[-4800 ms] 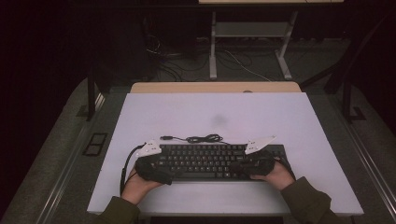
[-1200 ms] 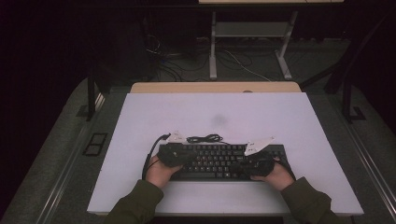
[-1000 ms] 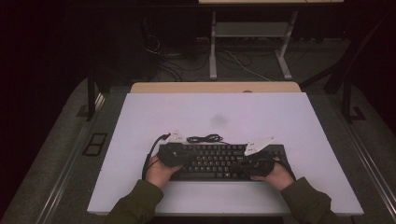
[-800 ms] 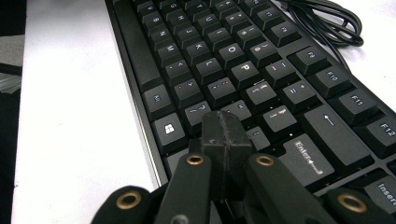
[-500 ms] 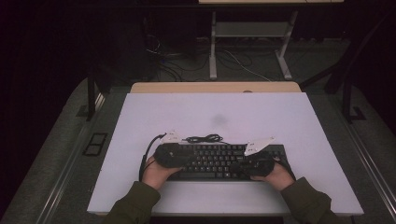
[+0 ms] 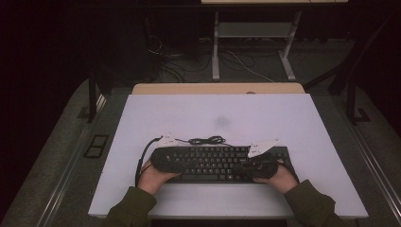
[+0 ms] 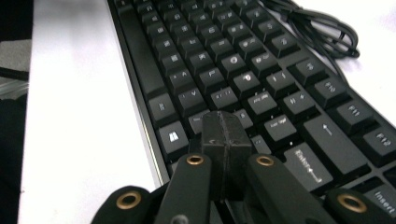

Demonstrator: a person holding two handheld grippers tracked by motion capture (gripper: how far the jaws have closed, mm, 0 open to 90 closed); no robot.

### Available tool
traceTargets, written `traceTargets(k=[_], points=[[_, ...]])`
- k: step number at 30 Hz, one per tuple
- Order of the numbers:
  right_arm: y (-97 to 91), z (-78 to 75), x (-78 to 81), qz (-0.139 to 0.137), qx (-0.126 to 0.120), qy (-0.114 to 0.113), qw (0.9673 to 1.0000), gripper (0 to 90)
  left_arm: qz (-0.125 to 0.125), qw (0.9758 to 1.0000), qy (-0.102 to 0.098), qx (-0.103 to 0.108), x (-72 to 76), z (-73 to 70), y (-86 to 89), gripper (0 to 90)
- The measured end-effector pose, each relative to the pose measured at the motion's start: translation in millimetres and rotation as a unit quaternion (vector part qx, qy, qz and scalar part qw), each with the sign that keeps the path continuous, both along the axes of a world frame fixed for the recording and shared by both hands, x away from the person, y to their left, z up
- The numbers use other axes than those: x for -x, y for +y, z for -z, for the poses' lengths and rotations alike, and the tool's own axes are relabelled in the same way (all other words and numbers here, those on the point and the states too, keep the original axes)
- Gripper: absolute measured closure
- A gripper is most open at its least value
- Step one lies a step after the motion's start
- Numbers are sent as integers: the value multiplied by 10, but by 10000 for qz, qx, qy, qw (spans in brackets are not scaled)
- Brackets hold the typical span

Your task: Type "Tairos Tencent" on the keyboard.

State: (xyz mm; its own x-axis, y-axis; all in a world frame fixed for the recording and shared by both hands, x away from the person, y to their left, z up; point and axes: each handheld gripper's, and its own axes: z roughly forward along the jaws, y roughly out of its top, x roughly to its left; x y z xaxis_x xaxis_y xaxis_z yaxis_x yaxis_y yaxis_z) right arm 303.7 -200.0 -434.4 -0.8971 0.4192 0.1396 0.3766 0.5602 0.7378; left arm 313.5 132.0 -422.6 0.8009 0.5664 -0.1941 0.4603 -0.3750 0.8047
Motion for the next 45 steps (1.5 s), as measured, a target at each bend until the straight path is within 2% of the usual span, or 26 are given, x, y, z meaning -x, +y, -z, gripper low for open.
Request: traceTargets(k=[7,9,10,13,14,15,18,19,20,24,28,33,45], points=[[-13,-44,7,1,-200,-21,9998,889,32,10000,-60,7,30,-9,34,336],[-24,-53,-2,14,-328,9,9995,811,25,10000,-78,17,41,-15,45,329],[-24,-53,-2,14,-328,9,9995,811,24,10000,-92,25,44,-17,51,329],[-31,-61,-6,78,-440,48,9990,724,8,9999,-113,62,59,-23,62,323],[-32,-65,-11,131,-483,65,9987,668,-5,9999,-118,88,65,-23,64,314],[-32,-65,-11,131,-483,65,9987,668,13,9999,-133,61,68,-26,72,314],[-21,-74,-36,186,-580,103,9981,576,7,9998,-173,92,81,-24,84,298],[-2,-83,-47,224,-640,96,9977,504,12,9998,-171,105,88,-24,89,286],[-2,-83,-47,224,-640,96,9977,504,14,9998,-181,114,95,-22,94,286],[28,-88,-52,276,-692,66,9972,379,-27,9997,-200,132,121,-18,120,257],[54,-84,-68,343,-754,19,9966,294,-85,9995,-218,192,146,-14,159,240],[95,-106,-108,434,-864,-27,9953,250,-92,9995,-200,205,181,4,192,238],[265,-169,-228,456,-1070,-150,9931,241,-156,9993,-280,190,229,40,275,285]])
